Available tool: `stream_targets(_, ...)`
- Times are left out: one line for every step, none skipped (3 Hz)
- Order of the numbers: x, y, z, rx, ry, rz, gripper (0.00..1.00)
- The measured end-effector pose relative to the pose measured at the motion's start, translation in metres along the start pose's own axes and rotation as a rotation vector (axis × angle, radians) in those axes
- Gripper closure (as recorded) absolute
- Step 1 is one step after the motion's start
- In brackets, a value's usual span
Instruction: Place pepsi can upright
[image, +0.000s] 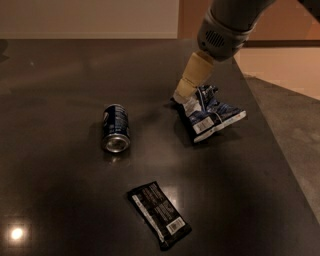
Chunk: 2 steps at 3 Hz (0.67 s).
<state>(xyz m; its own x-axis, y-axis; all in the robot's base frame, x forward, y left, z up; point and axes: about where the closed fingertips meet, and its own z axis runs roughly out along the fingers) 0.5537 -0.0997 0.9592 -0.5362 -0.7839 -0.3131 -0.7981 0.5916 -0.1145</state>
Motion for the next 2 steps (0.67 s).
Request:
stream_targets(-0.020,0.008,0.013,0.031,0.025,0.103,0.00)
stream_targets(-0.034,0.020,0.024,0.071,0.047,0.195,0.00)
